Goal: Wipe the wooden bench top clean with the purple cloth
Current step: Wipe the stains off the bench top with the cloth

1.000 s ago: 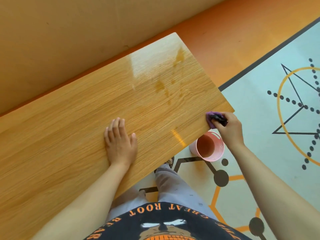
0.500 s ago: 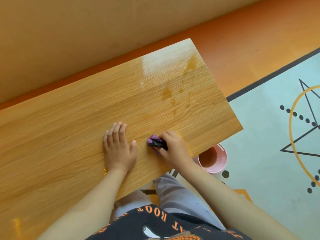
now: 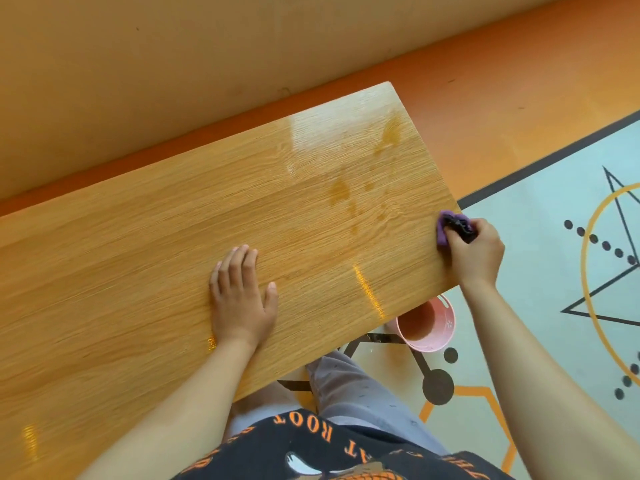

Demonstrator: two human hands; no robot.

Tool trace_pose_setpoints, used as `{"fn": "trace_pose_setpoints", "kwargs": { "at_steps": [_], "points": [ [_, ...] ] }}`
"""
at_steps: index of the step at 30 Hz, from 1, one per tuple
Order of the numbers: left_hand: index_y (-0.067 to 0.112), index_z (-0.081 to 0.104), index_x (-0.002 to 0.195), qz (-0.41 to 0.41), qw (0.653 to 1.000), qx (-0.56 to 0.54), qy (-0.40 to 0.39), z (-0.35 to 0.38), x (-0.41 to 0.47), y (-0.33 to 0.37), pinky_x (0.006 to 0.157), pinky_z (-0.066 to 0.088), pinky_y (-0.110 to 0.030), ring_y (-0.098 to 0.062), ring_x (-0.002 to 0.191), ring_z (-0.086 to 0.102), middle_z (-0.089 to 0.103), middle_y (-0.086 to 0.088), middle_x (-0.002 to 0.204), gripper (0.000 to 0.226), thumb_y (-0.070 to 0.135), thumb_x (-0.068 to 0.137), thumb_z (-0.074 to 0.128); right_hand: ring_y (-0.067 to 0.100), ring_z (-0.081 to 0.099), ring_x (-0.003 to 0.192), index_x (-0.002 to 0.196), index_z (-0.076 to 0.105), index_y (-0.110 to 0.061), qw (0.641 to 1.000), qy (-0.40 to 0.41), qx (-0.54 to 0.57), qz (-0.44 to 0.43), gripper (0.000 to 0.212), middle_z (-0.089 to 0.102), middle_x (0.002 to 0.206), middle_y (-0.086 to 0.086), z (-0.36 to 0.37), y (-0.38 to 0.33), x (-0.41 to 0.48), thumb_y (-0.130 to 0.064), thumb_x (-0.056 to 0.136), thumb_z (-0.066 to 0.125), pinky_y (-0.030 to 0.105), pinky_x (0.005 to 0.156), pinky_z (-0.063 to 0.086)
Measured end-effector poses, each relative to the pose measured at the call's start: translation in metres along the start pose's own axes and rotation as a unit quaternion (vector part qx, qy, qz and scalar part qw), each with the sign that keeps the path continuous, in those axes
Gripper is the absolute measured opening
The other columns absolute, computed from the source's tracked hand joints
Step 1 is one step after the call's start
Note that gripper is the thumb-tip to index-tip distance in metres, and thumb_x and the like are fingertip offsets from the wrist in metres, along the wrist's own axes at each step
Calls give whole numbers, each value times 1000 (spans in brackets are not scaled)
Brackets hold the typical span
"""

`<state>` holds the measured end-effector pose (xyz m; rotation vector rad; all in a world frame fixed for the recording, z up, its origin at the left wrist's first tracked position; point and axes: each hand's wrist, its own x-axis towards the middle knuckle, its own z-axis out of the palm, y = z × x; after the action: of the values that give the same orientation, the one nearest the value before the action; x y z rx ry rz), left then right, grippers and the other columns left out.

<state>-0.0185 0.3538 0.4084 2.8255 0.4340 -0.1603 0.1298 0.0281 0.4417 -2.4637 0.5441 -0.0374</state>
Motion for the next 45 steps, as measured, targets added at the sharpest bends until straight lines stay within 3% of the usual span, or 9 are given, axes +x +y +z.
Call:
{"fn": "trace_pose_setpoints", "kwargs": {
  "at_steps": [3, 11, 14, 17, 24, 27, 33, 37, 45],
  "points": [
    [8, 36, 139, 1, 1000, 5, -4, -1, 1, 1, 117, 14, -46, -28, 140, 27, 36, -11, 147, 63, 41, 85, 37, 25, 56, 86, 88, 61, -9, 999, -23, 5, -43, 16, 60, 90, 8, 20, -26, -29, -22, 82, 68, 23, 69, 31],
    [8, 38, 138, -2, 1000, 3, 5, -2, 1, 2, 118, 11, -43, -27, 139, 26, 37, -10, 146, 63, 40, 84, 38, 20, 51, 85, 88, 60, -8, 939, -232, 11, -254, 13, 55, 87, 3, 90, -107, -101, -13, 78, 66, 27, 71, 37],
    [9, 38, 139, -4, 1000, 3, 3, -1, 1, 2, 118, 9, -42, -26, 140, 26, 37, -10, 146, 63, 41, 84, 38, 25, 55, 86, 87, 63, -6, 948, -212, 36, -236, 13, 59, 87, 7, 85, -105, -77, -9, 76, 68, 21, 71, 32],
    [9, 37, 139, -6, 1000, 4, -2, -1, 1, 2, 118, 8, -41, -26, 140, 26, 37, -10, 147, 63, 41, 85, 37, 26, 59, 93, 96, 68, -5, 978, -127, 53, -160, 19, 66, 96, 13, 64, -88, -34, -12, 78, 71, 16, 74, 31],
    [8, 39, 138, -5, 1000, 3, 0, -2, 2, 2, 117, 15, -44, -28, 138, 29, 39, -10, 145, 64, 41, 84, 38, 30, 60, 95, 98, 65, -7, 999, -22, -4, -36, 25, 66, 100, 14, 26, -42, 35, -27, 82, 68, 25, 76, 37],
    [8, 39, 138, -6, 1000, 2, -2, -3, 2, 1, 117, 15, -44, -28, 138, 29, 39, -10, 145, 64, 41, 84, 38, 31, 58, 94, 95, 64, -6, 997, -30, -9, -66, 21, 64, 99, 15, 43, -60, 11, -22, 82, 68, 23, 75, 33],
    [8, 40, 138, -9, 1000, -1, -4, -3, 2, 2, 117, 15, -43, -28, 138, 30, 40, -11, 145, 64, 41, 83, 39, 25, 57, 90, 92, 66, -9, 960, -156, 43, -227, 17, 63, 92, 9, 101, -125, -73, -8, 75, 68, 15, 74, 29],
    [9, 40, 138, -9, 1000, 0, -2, -3, 3, 2, 117, 16, -44, -28, 138, 30, 40, -11, 145, 63, 40, 84, 39, 22, 53, 89, 89, 62, -9, 937, -217, 32, -272, 14, 60, 91, 6, 120, -147, -74, -13, 77, 68, 22, 74, 34],
    [10, 38, 139, -11, 1000, -2, -5, -2, 3, 1, 116, 17, -43, -27, 138, 31, 40, -9, 145, 63, 41, 84, 40, 30, 58, 99, 101, 65, -4, 989, -68, 15, -131, 25, 64, 104, 16, 73, -107, 34, -21, 83, 67, 30, 83, 39]
  ]
}}
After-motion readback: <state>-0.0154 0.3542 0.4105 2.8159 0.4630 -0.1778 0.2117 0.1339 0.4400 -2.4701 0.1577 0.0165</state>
